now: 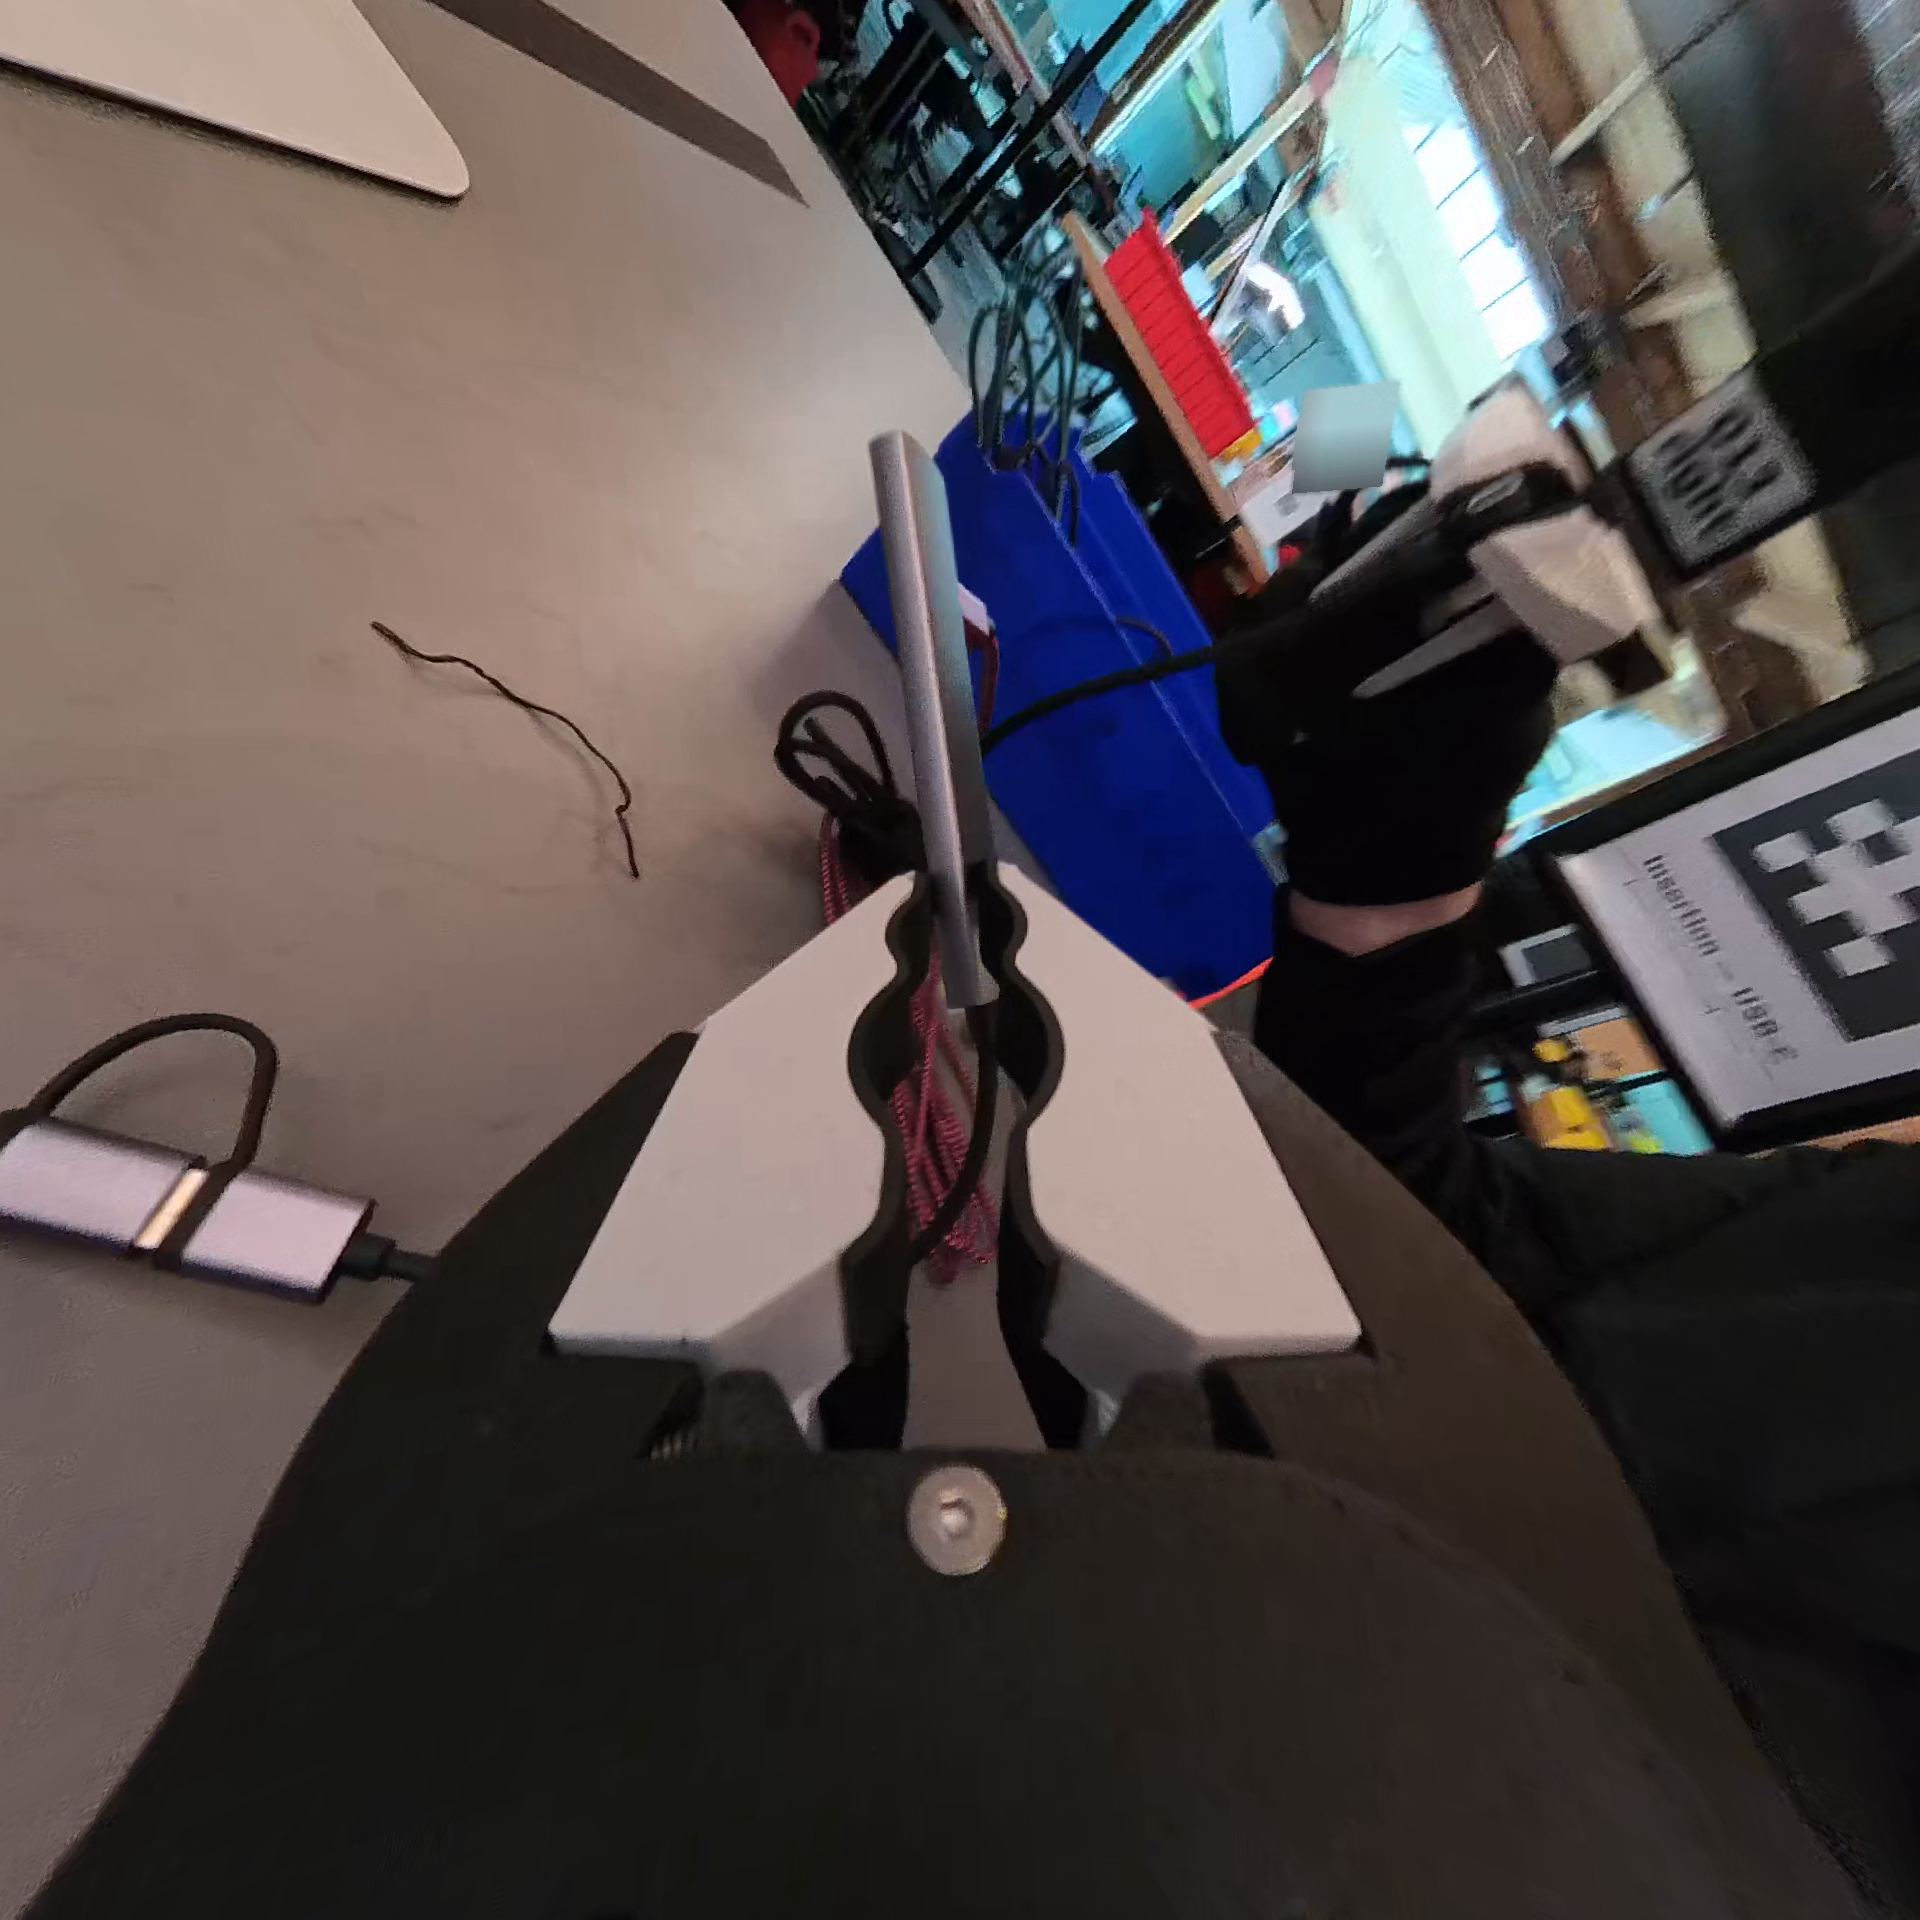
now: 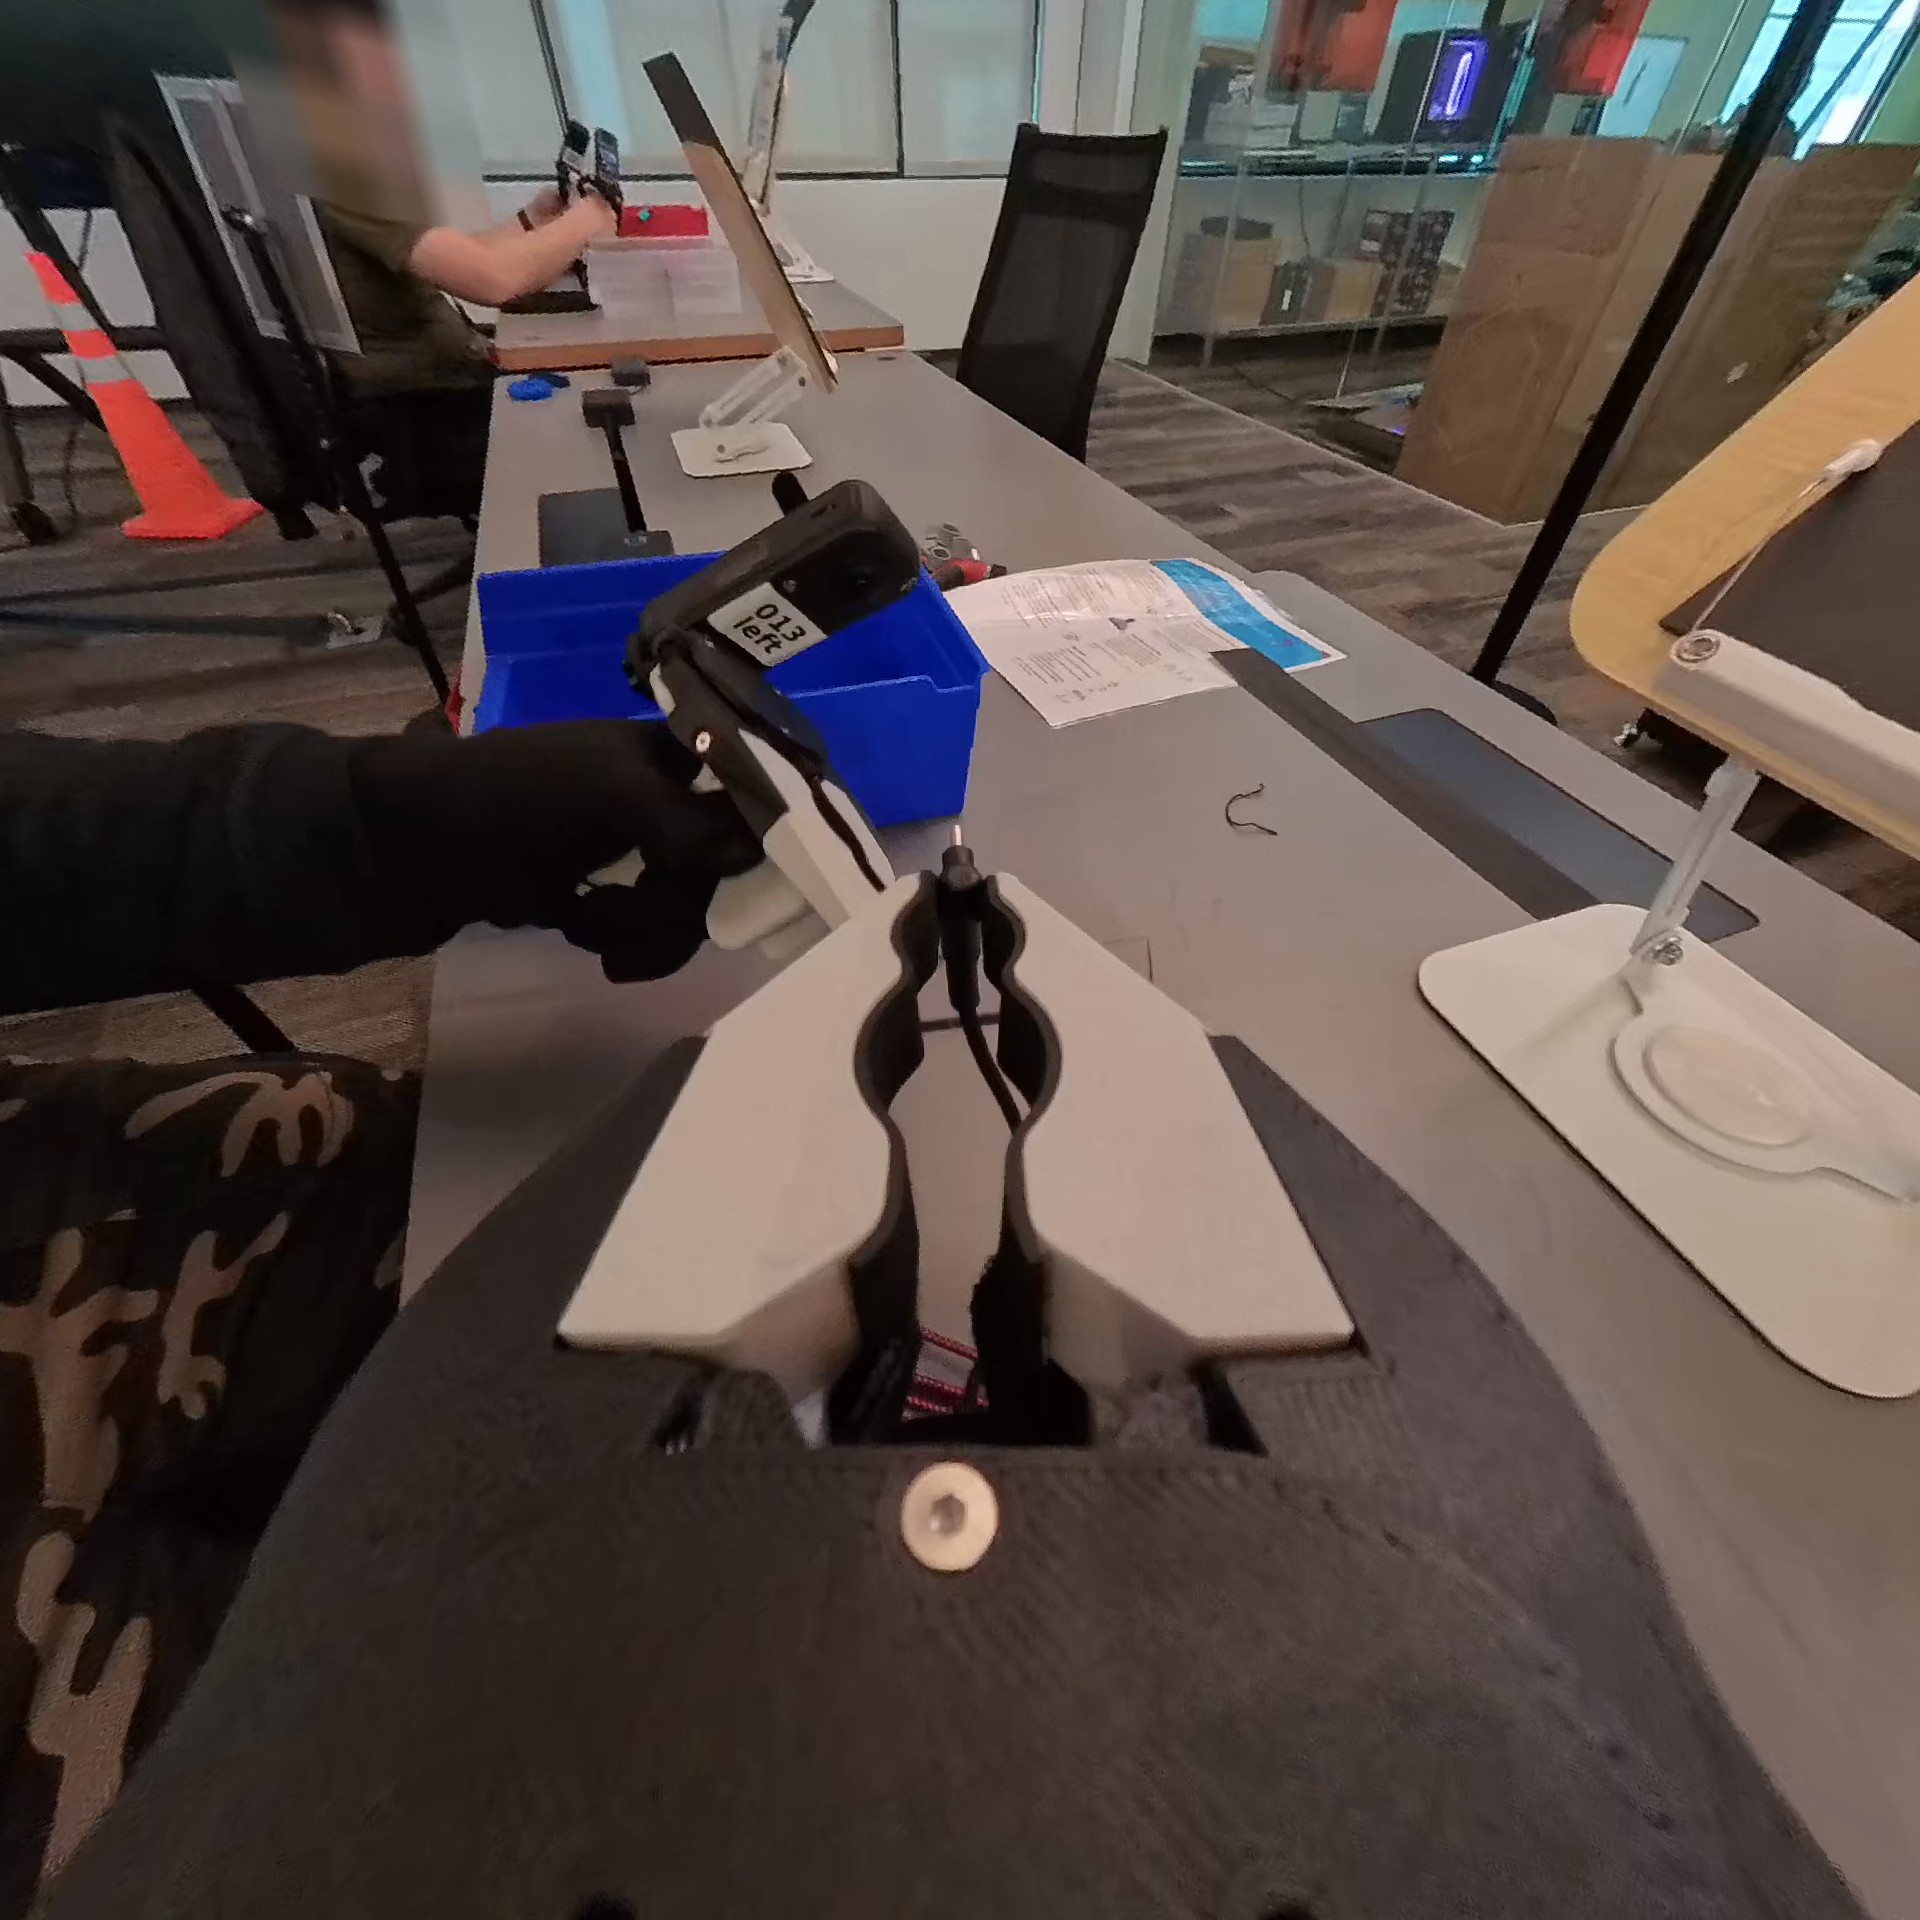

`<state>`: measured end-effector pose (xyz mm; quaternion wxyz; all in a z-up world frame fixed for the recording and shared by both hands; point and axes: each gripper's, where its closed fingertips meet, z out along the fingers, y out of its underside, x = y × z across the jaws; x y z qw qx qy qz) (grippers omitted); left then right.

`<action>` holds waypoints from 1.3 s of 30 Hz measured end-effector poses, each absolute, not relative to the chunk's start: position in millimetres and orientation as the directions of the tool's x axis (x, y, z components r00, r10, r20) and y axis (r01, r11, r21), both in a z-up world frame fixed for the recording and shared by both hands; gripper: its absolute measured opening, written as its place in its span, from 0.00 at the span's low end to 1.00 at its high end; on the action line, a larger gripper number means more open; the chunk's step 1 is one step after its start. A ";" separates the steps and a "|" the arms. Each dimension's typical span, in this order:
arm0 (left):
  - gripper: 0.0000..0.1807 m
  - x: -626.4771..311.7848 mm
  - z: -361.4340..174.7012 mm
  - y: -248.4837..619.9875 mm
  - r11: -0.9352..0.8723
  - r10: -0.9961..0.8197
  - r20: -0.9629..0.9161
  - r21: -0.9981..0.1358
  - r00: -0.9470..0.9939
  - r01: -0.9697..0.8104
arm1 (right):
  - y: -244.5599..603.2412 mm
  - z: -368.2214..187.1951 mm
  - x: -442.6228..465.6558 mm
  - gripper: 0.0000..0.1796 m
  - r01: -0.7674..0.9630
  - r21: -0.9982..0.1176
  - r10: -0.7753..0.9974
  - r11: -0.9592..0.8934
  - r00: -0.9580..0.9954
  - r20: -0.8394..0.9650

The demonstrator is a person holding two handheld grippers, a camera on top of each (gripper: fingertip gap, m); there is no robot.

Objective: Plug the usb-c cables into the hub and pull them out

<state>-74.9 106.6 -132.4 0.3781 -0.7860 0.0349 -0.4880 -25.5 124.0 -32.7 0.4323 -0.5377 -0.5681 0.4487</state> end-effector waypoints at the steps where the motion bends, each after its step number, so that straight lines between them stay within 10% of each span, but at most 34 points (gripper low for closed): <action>1: 0.04 -69.9 -139.8 103.7 -0.717 -0.435 0.705 -0.647 0.561 0.258 | 124.2 -34.0 -26.5 0.03 0.225 -0.974 0.999 0.010 -0.048 -0.001; 24: 0.11 39.5 -177.3 99.0 -0.810 -0.500 0.796 -0.569 0.341 0.140 | 123.4 -48.0 -39.0 0.03 0.227 -0.969 0.991 -0.096 -0.074 -0.115; 39: 0.04 7.8 -134.0 100.9 -0.621 -0.662 0.618 -0.769 0.424 0.150 | 109.9 -32.8 -24.2 0.03 0.223 -0.973 0.986 -0.058 -0.138 -0.090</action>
